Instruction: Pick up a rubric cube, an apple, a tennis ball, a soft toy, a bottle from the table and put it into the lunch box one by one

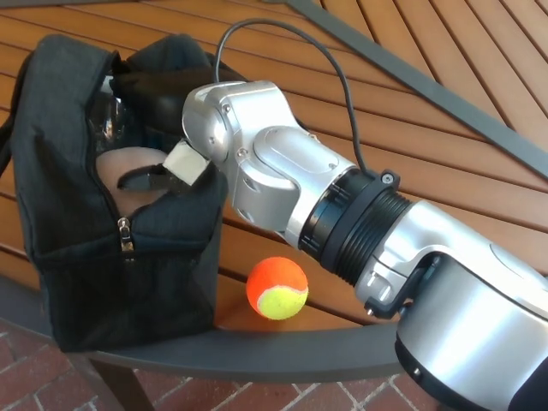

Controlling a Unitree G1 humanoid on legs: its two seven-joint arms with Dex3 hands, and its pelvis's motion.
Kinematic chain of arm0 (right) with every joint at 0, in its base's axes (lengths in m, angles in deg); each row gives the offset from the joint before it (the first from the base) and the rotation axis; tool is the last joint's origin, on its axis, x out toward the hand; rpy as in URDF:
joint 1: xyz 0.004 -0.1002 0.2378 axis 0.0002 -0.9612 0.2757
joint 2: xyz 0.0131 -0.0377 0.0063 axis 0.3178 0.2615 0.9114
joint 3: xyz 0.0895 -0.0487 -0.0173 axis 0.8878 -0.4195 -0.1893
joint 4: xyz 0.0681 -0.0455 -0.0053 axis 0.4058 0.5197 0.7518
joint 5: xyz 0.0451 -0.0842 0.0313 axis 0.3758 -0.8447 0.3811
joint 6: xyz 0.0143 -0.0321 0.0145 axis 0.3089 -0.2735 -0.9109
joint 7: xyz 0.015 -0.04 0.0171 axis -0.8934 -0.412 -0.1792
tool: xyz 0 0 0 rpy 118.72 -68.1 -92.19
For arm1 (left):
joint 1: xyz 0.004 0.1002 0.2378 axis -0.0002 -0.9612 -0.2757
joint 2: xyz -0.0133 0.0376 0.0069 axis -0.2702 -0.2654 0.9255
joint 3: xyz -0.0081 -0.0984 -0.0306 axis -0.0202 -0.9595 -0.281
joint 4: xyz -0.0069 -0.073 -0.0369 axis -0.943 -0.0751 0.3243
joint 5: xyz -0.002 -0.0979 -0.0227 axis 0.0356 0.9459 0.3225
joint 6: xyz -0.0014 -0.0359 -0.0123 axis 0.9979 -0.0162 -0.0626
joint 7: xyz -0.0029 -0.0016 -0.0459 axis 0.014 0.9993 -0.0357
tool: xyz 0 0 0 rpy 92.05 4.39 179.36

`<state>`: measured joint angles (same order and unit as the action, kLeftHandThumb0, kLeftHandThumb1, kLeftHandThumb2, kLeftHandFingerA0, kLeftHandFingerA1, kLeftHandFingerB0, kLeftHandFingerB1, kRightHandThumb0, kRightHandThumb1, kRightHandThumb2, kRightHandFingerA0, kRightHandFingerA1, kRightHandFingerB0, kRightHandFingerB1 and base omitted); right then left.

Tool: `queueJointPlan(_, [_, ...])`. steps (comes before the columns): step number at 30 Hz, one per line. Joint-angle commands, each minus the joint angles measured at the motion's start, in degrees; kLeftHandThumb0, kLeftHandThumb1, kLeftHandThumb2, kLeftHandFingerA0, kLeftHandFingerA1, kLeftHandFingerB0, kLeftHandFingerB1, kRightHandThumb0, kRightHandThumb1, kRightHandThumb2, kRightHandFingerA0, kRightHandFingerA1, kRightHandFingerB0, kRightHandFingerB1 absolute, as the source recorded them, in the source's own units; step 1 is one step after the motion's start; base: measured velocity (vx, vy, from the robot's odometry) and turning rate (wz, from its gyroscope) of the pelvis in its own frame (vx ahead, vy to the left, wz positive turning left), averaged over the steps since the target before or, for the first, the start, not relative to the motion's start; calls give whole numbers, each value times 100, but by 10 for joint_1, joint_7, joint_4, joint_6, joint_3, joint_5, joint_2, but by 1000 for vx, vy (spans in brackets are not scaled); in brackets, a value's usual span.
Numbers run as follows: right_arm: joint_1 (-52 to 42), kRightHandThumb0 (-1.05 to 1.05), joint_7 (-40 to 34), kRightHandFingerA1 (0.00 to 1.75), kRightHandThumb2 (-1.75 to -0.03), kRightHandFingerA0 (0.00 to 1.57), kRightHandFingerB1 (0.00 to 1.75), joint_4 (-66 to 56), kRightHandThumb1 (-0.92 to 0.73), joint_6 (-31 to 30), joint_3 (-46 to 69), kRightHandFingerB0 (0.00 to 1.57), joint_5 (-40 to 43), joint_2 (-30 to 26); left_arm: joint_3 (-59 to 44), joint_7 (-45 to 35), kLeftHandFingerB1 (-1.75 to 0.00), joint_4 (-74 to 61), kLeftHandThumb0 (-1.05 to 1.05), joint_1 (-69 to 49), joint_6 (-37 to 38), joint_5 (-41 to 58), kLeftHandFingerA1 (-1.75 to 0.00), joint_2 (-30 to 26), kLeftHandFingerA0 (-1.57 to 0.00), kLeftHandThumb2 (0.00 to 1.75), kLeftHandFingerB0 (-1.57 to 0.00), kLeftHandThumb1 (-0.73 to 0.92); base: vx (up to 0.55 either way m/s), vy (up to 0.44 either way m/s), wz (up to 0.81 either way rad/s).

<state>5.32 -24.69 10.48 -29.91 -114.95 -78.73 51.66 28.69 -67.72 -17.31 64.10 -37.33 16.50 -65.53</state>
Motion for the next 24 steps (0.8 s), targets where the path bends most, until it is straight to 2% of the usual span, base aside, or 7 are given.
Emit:
queueJointPlan(1, [31, -105, -5, 0, -82, 0, 34, 5, -92, -18, 12, 0, -14, 20, 6, 2, -112, 7, -12, -4, 27, -10, -116, 20, -106, 88, -97, 64, 0, 0, 0])
queueJointPlan(6, [73, -105, -6, 31, -121, 0, 39, 18, -78, -3, 3, 11, -36, 14, 9, 8, -111, 8, -12, -2, 25, -12, -114, 17, -110, 90, -99, 63, 0, 0, 0])
queueJointPlan(10, [89, -85, -5, 23, -62, 0, 51, 18, -71, 19, 17, 25, -23, 9, 5, 8, -109, 7, -13, -5, 22, -8, -114, 18, -106, 88, -97, 65, 0, 0, 0])
queueJointPlan(11, [93, -70, -29, 93, -59, 61, 64, 22, -62, 23, 41, 65, -9, 12, 6, 7, -111, 7, -11, -6, 22, -9, -115, 17, -106, 91, -97, 63, 0, 0, 0])
queueJointPlan(13, [95, -70, -52, 93, -59, 61, 64, 31, -62, 25, 63, 65, 3, 18, 8, 7, -111, 7, -11, -7, 24, -12, -115, 16, -106, 91, -97, 63, 0, 0, 0])
queueJointPlan(14, [93, -63, -83, 148, -62, 106, 80, 26, -63, 28, 102, 76, 23, 21, -1, -7, -109, 6, -13, -7, 24, 1, -114, 19, -109, 97, -99, 60, 0, 0, 0])
queueJointPlan(24, [112, -56, -173, 86, -60, 103, 57, -13, -68, -50, 296, 59, 103, 54, -1, -14, -110, 9, -11, -10, 29, -5, -114, 14, -109, 87, -97, 63, 0, 0, 0])
